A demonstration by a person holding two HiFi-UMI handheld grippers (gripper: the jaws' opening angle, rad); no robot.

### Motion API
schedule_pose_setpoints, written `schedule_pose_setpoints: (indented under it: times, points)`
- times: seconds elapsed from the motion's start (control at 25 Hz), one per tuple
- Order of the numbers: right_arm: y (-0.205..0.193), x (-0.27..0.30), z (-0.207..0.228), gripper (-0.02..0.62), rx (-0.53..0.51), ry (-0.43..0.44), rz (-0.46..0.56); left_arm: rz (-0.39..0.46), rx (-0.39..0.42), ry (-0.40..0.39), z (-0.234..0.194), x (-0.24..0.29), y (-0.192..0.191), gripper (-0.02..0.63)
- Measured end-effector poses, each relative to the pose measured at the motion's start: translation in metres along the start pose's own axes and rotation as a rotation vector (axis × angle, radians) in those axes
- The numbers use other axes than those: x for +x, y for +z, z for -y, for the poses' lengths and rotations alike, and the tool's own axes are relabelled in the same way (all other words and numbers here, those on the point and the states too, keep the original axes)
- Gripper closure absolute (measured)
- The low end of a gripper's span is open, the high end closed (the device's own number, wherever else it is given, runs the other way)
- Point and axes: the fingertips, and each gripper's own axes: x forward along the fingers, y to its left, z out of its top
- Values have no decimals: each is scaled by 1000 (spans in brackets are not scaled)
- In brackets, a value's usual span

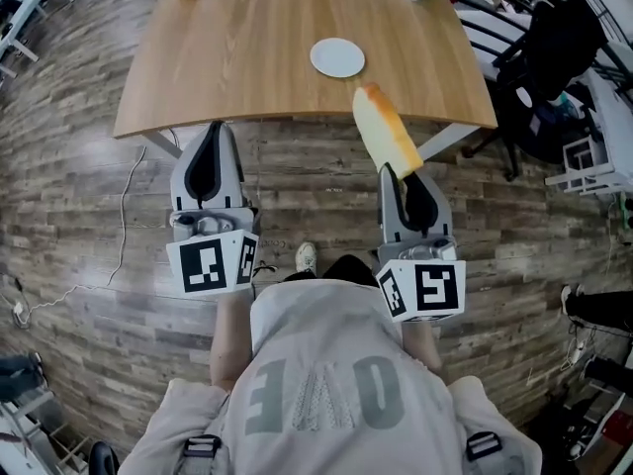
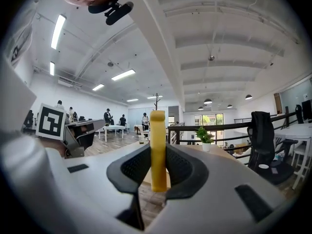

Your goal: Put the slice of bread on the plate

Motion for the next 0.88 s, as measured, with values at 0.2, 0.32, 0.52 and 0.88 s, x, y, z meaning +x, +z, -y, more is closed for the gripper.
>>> schedule_pose_setpoints:
  times: [0.2, 0.32, 0.52, 0.88]
  points:
    - [-11, 12, 9, 509, -23, -19, -68, -42, -49, -34, 6, 24, -20, 598]
    - [-15, 23, 25, 509, 1, -42, -84, -67, -43, -74, 18, 41, -28, 598]
    - [-6, 54, 46, 509, -2, -36, -24, -65, -2, -92, 27, 70, -31, 598]
    - [4, 156, 101, 509, -16, -6, 19, -20, 79, -57, 14, 186, -41, 598]
